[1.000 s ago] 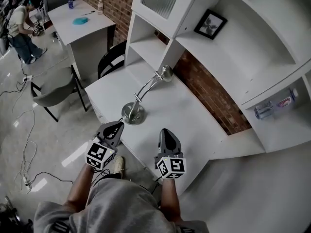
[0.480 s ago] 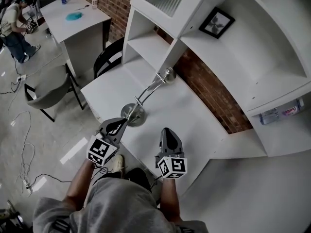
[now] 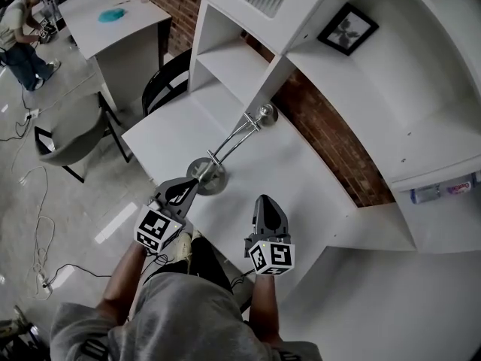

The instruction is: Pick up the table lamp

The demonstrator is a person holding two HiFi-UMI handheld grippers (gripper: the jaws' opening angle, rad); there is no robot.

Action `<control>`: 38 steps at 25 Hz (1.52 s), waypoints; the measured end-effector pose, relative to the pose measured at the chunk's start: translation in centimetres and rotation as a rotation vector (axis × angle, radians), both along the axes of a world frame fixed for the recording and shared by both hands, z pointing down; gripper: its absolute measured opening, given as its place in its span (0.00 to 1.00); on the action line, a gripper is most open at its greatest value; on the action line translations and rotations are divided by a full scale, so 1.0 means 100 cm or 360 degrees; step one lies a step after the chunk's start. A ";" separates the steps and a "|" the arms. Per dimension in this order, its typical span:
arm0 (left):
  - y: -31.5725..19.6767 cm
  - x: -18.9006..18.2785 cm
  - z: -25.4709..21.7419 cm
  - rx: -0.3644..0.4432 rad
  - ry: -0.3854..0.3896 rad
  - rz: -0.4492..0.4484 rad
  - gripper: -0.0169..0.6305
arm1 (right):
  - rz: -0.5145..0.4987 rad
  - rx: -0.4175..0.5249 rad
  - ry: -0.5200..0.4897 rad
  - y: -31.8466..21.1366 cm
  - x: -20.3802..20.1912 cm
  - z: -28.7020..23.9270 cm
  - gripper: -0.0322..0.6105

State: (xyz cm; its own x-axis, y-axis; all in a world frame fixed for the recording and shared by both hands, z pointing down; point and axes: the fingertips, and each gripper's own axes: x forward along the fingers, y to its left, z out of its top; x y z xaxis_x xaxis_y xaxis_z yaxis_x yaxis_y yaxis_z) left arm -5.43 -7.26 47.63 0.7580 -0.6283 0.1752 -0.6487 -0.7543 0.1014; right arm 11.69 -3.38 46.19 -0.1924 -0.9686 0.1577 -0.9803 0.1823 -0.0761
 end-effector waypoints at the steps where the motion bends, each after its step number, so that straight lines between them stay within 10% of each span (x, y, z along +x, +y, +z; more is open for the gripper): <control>1: -0.003 0.001 0.002 0.0011 -0.0001 0.0002 0.03 | 0.0005 -0.0002 -0.0001 -0.003 0.002 0.001 0.09; 38: -0.071 0.058 0.068 -0.0029 -0.0092 0.0112 0.32 | 0.0037 -0.0171 -0.0042 -0.096 0.062 0.053 0.09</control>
State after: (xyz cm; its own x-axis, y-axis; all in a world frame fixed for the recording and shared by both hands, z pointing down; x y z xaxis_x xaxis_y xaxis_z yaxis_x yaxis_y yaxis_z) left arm 0.36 -14.33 54.46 0.7887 -0.5700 0.2305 -0.5991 -0.7967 0.0796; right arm 17.87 -12.98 51.50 -0.1757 -0.9506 0.2558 -0.9815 0.1492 -0.1199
